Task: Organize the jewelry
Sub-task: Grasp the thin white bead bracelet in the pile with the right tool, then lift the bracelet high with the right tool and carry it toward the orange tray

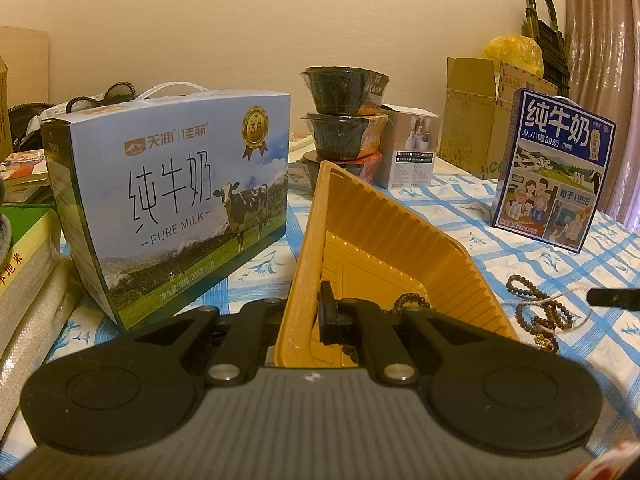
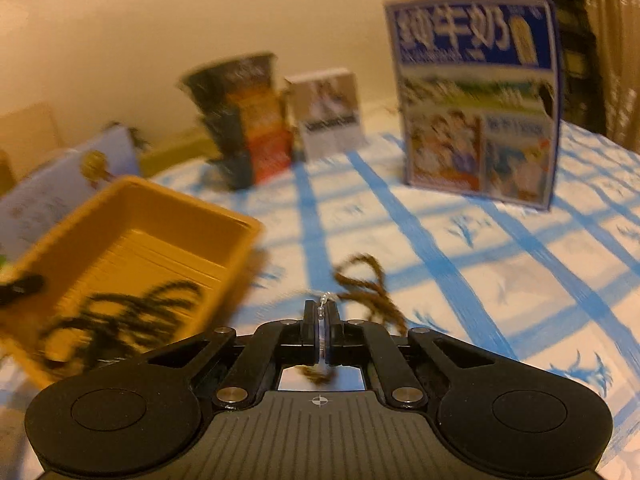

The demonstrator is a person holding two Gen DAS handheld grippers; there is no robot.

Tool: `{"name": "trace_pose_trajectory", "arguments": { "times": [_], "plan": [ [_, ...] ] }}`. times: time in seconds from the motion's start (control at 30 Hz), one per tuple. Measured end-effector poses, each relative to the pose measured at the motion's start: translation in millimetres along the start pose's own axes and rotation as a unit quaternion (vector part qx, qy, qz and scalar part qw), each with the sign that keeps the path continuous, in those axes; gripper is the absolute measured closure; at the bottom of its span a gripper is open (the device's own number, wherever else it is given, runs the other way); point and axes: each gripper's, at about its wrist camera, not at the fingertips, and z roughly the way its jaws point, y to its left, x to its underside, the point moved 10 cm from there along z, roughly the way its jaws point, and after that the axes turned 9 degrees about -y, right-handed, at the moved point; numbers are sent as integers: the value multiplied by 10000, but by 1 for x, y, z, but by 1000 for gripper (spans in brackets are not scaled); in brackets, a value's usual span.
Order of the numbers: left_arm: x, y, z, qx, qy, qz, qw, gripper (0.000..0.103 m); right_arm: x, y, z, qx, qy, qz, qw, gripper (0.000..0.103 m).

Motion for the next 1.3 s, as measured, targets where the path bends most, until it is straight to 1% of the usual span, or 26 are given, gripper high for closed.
{"name": "trace_pose_trajectory", "arguments": {
  "times": [0.17, 0.27, 0.4, 0.77, 0.97, 1.1, 1.3],
  "plan": [
    [0, 0, -1, 10, -5, -18, 10000, 97, -9, 33, -33, -507, -109, -42, 9986, 101],
    [0, 0, -1, 15, -8, -12, 10000, 97, -10, 40, -50, -608, -120, 9, 9981, 101],
    [0, -1, -1, 13, -14, -14, 10000, 97, -22, 34, -72, -568, -259, 101, 9980, 101],
    [-2, -2, -3, 14, -29, -17, 10000, 97, -91, 15, -113, -461, -984, 123, 9940, 101],
    [-2, -3, -3, 12, -30, -24, 10000, 97, -117, 15, -133, -501, -1310, 70, 9901, 101],
    [-2, -3, -3, 14, -30, -23, 10000, 97, -123, 14, -137, -498, -1323, 75, 9899, 101],
    [-2, -3, -3, 12, -29, -22, 10000, 97, -121, 14, -135, -478, -1249, 77, 9910, 101]
  ]
}}
